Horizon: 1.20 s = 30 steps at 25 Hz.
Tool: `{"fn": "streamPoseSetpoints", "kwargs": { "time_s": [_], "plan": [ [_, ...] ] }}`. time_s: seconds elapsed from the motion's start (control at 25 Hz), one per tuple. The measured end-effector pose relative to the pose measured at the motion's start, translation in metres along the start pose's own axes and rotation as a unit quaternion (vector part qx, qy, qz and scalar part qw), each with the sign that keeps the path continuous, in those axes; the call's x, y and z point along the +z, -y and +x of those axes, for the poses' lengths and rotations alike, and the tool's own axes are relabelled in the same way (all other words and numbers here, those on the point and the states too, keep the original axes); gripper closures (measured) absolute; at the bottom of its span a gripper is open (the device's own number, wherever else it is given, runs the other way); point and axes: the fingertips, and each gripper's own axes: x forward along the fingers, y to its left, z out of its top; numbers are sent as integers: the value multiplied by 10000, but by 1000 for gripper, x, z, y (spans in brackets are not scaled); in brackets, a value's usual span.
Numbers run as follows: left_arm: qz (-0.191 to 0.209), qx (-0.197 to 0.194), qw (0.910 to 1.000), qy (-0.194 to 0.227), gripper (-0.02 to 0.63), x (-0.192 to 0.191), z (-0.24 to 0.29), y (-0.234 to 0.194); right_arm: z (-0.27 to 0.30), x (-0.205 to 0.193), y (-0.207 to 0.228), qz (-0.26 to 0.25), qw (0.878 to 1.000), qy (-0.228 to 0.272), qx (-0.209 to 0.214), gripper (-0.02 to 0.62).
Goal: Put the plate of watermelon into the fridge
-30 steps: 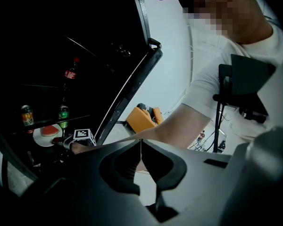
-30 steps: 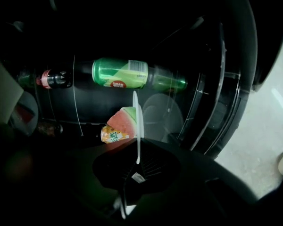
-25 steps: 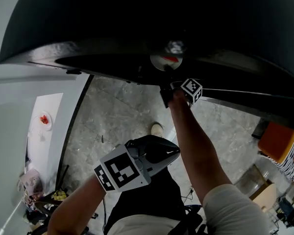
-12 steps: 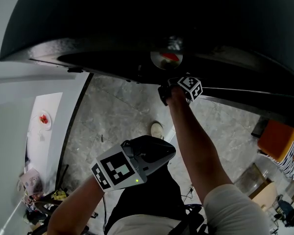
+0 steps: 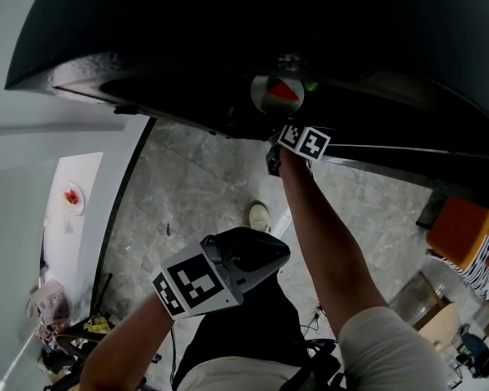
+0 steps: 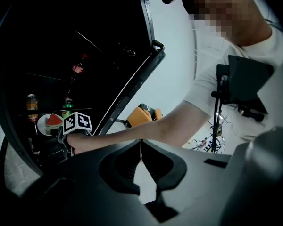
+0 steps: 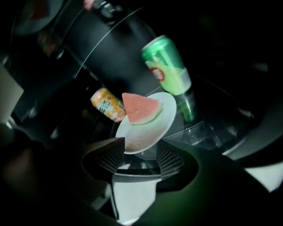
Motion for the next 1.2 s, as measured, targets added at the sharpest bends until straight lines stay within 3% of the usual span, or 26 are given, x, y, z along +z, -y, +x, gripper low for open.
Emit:
{"fn": "streamPoseSetpoints", "kwargs": {
  "time_s": [0.24, 0.36, 0.52, 0.64, 0.72, 0.84, 1.08, 1.2],
  "plan": [
    [-55, -12, 10000, 0, 589, -4, 2, 3, 0, -6, -1, -1023, 9943, -271, -163, 370],
    [-78, 1, 10000, 22, 589, -4, 2, 3, 0, -8, 0, -1108, 9931, -354, -138, 356],
    [-100, 1, 9999, 27, 589, -6, 3, 3, -3, -1, 4, -62, 9997, -81, 243, 351],
    [-108, -15, 9999, 25, 589, -7, 5, 4, -8, 6, 9, 917, 9938, 237, 583, 351],
    [-115, -27, 9999, 27, 589, -7, 7, 5, -12, 8, 9, 1675, 9806, 492, 895, 347],
    [-114, -47, 9999, 46, 589, -6, 9, 7, -20, 14, 9, 2720, 9491, 892, 1318, 339],
    [-159, -89, 9998, 83, 589, -8, 10, 11, -26, 10, 17, 3631, 9143, 1173, 1359, 308],
    [-173, -105, 9997, 123, 589, -7, 11, 13, -27, 9, 20, 3836, 9062, 1205, 1308, 295]
  ]
}}
